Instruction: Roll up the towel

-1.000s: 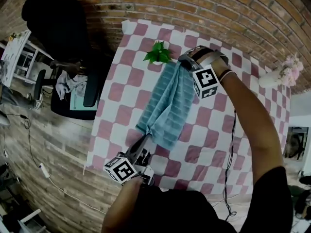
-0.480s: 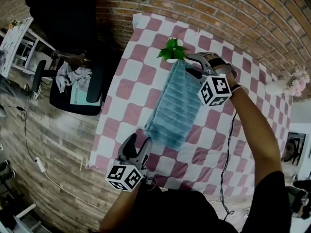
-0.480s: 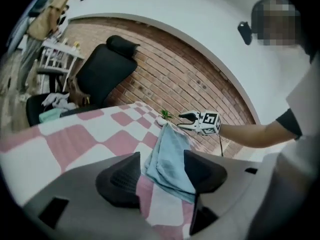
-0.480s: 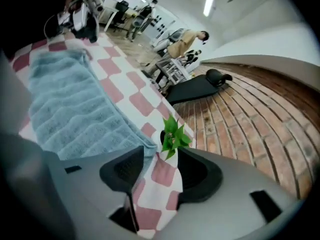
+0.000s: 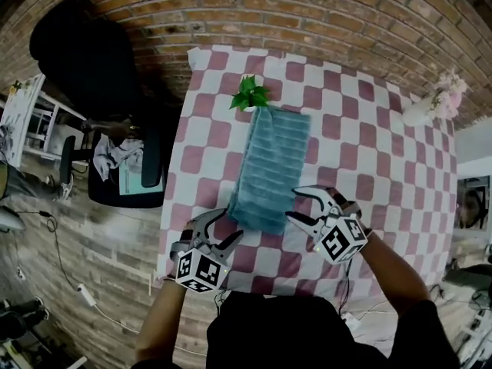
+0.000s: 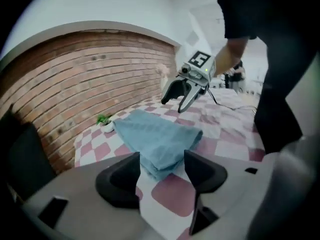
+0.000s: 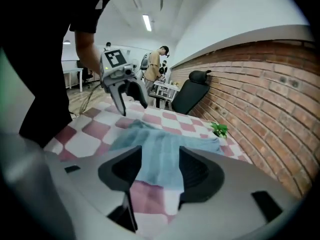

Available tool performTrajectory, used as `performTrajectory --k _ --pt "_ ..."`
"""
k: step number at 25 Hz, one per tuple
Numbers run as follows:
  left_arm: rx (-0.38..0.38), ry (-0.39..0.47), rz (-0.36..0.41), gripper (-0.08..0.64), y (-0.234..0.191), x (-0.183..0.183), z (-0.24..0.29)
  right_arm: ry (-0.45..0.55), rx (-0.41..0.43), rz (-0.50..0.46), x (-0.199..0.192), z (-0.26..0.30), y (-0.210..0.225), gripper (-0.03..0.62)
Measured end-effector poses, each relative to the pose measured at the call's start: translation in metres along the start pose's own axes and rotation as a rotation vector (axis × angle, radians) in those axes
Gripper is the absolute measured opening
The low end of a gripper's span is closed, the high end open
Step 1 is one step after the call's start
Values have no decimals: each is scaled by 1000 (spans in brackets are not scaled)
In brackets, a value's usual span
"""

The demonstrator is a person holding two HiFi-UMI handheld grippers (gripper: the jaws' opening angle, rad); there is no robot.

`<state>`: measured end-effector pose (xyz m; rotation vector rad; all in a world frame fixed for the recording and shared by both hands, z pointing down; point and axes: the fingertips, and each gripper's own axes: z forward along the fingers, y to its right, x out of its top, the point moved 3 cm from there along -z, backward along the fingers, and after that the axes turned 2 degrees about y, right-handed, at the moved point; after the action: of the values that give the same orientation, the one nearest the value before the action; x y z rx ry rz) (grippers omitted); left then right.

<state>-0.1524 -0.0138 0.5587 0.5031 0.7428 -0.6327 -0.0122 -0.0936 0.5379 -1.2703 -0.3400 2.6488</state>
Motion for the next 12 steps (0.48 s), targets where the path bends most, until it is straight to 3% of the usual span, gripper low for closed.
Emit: performTrajectory --k 4,7,9,12 --pt "-135 -75 381 272 13 -4 10 -7 11 49 7 2 -51 229" --pt "-216 -119 606 265 29 -10 19 -25 35 60 0 11 -78 238" --pt "-265 -133 708 258 31 -16 26 -49 31 86 -6 22 -90 239" --pt "-321 -148 753 244 29 -24 35 -102 -4 91 -11 36 -97 239"
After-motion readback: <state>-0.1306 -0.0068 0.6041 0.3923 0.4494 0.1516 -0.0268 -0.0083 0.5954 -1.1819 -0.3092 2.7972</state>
